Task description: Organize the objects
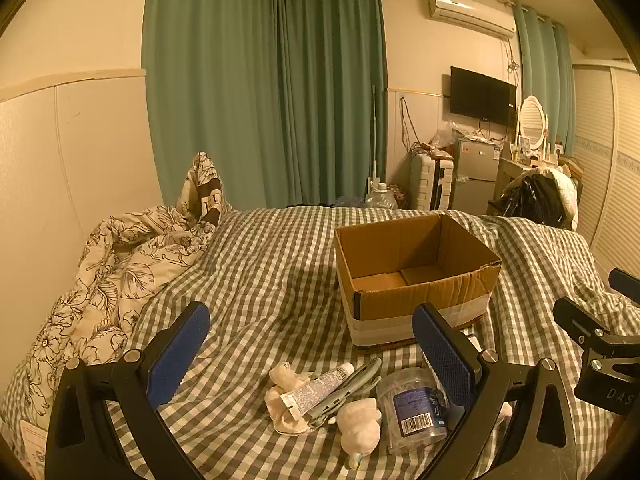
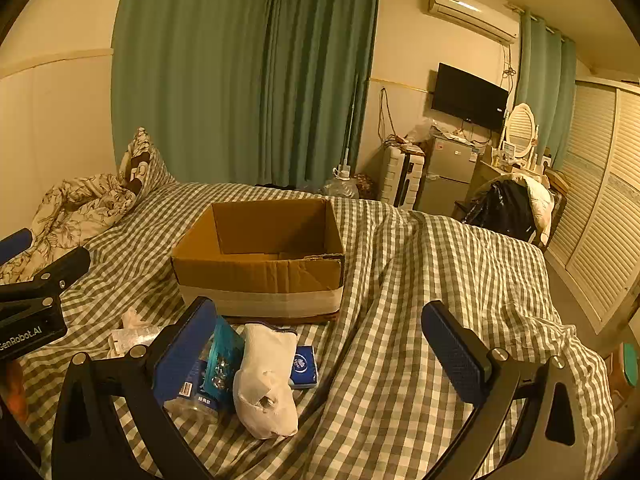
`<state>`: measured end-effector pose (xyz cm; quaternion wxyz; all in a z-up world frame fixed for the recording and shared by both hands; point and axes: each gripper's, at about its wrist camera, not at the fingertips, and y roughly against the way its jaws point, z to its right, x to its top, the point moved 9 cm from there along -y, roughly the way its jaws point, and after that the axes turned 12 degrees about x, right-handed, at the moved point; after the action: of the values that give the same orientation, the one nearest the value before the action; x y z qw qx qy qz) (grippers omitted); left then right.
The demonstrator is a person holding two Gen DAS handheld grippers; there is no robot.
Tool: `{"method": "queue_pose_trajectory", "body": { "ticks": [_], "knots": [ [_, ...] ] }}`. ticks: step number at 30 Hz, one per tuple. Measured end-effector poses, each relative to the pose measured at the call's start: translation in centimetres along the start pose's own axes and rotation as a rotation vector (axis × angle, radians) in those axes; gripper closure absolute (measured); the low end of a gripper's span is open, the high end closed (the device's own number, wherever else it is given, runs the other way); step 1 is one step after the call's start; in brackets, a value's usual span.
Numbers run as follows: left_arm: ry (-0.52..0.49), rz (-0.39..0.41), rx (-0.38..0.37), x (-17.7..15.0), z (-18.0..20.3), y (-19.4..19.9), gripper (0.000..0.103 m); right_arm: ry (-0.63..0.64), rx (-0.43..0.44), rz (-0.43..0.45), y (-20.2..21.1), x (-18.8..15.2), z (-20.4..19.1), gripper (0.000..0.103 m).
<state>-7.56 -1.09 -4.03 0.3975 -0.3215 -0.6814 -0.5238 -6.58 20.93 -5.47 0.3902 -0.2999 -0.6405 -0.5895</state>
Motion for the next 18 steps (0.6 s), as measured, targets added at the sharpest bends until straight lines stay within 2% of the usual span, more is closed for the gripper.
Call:
{"method": "queue_pose_trajectory", "body": {
  "ticks": [18],
  "knots": [
    [-0.001,0.005,0.000,0.06,-0.06,0.22,0.000,0.012,0.019,-0.015,-0.27,0.00,-0.72,0.000]
  ]
}}
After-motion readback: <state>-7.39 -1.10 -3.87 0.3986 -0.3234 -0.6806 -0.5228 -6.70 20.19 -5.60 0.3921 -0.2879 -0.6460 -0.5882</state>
